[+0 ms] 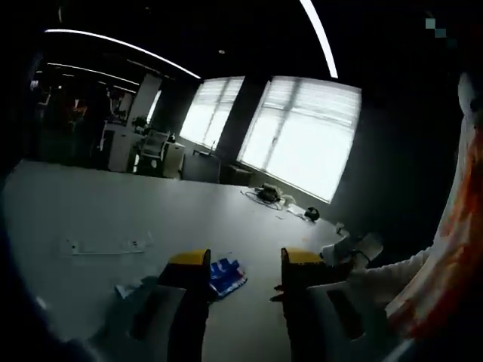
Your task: Arrange the tabletop items into an orderly group along one side of the table until the central work area is clear of visible clutter.
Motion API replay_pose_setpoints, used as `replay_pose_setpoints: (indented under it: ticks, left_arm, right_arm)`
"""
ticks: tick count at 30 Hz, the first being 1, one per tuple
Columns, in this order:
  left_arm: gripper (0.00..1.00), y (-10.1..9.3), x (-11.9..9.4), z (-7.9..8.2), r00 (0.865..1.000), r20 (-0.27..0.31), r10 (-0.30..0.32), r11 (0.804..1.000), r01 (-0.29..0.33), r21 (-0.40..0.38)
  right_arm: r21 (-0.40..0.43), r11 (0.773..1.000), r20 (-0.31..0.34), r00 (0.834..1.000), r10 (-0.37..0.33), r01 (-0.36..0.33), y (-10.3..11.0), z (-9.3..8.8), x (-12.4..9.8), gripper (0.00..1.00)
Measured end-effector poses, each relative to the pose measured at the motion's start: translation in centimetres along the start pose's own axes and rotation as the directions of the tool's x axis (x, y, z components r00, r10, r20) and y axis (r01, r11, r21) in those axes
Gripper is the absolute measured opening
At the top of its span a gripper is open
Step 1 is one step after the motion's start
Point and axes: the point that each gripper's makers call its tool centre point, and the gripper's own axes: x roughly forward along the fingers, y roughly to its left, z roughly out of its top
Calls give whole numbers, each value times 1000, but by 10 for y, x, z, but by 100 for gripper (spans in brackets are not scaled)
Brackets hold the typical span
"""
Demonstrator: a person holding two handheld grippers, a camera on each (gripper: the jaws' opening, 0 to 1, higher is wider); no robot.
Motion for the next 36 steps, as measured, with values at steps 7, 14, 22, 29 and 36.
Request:
replay_pose_setpoints:
  ticks: [7, 14, 22, 29, 36]
  left_arm:
    - [43, -13, -35, 15, 997, 50, 60, 994, -64, 87]
    - [57, 13, -85, -18, 974, 18, 227, 974, -227, 16]
    - [64, 37, -124, -34, 938, 11, 347, 937, -347, -34]
    - [65, 47, -126, -32, 934, 3, 359, 932, -358, -49]
    - [63, 49, -124, -40, 934, -21, 358, 932, -358, -55]
  right_arm:
    - [9, 1000, 3, 1000, -4, 4, 5, -7, -8, 45]
    - [78, 997, 30, 1000, 5, -7, 10, -3, -17, 48]
    - [110, 994, 34, 999, 2, -5, 15, -5, -18, 48]
    - [111, 994, 37, 999, 3, -7, 19, -1, -16, 47]
    - [119, 993, 37, 999, 3, -8, 20, -3, -16, 47]
